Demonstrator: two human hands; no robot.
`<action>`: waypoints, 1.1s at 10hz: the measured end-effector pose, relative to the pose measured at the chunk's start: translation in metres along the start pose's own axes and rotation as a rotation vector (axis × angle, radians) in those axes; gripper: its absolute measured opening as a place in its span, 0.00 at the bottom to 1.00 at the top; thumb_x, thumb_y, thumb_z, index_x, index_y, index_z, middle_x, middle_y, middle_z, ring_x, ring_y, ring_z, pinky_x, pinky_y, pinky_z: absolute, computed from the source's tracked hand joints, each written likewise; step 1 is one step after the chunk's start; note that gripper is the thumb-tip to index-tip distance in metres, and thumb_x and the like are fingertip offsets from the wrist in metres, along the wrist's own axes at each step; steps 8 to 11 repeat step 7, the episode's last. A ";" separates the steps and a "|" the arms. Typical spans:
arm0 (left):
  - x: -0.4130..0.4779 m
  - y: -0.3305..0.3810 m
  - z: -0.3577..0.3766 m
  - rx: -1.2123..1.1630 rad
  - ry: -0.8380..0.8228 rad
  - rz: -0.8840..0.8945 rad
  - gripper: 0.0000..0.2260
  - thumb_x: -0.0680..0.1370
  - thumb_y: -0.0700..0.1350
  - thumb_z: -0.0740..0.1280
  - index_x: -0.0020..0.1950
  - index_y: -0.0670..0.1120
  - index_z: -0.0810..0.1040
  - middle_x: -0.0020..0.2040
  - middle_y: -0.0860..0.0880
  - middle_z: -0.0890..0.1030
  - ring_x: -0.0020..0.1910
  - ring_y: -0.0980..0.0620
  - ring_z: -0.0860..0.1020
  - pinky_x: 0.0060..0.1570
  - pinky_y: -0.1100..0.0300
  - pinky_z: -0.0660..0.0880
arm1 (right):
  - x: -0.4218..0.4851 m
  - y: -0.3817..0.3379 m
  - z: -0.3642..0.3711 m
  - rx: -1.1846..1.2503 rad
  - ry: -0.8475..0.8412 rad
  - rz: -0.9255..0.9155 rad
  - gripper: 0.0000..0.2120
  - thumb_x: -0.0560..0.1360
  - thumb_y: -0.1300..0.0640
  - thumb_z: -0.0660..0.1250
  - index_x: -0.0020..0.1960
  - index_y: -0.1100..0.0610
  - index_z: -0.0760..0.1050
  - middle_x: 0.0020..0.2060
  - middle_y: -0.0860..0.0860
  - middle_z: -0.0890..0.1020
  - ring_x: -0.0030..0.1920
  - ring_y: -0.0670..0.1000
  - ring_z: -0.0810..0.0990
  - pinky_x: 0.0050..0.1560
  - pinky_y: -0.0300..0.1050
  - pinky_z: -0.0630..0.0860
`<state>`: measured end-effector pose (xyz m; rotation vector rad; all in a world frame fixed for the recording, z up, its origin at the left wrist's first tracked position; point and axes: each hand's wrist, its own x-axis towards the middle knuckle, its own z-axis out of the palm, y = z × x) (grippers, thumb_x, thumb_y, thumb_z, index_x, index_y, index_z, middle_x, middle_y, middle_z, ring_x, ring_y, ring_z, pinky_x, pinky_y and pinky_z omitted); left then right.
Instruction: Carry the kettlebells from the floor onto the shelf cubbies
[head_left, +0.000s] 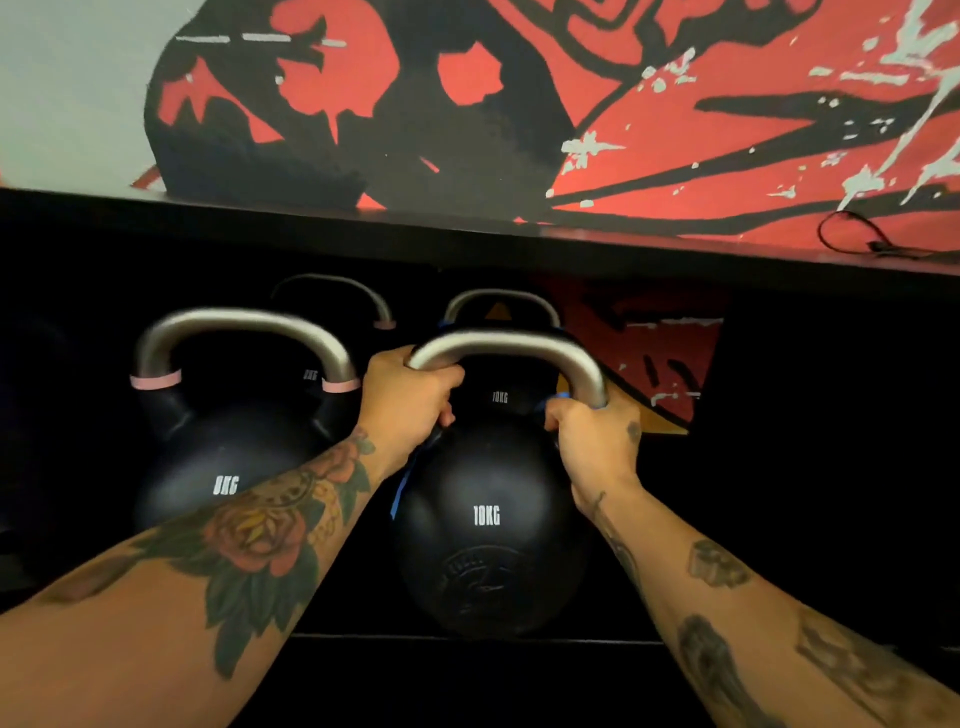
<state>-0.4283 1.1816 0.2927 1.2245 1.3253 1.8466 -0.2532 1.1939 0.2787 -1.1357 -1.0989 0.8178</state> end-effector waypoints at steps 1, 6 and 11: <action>0.010 -0.005 0.003 -0.027 0.004 -0.002 0.04 0.64 0.39 0.70 0.33 0.46 0.77 0.19 0.52 0.71 0.16 0.54 0.68 0.21 0.60 0.69 | 0.012 0.007 0.007 -0.003 -0.002 -0.007 0.05 0.56 0.59 0.68 0.30 0.51 0.76 0.20 0.41 0.72 0.22 0.45 0.69 0.24 0.39 0.65; 0.006 0.010 -0.017 0.215 -0.112 0.069 0.18 0.67 0.46 0.82 0.52 0.55 0.81 0.45 0.54 0.87 0.46 0.57 0.85 0.49 0.68 0.78 | 0.006 0.000 -0.011 -0.179 -0.169 -0.012 0.10 0.67 0.52 0.74 0.45 0.54 0.78 0.30 0.48 0.80 0.29 0.47 0.78 0.31 0.41 0.72; 0.002 0.031 -0.018 0.207 -0.093 0.058 0.35 0.62 0.53 0.83 0.67 0.51 0.78 0.59 0.48 0.84 0.57 0.51 0.83 0.62 0.55 0.79 | 0.002 -0.019 -0.020 -0.283 -0.162 -0.087 0.17 0.67 0.49 0.76 0.53 0.50 0.76 0.39 0.47 0.84 0.38 0.47 0.83 0.33 0.39 0.74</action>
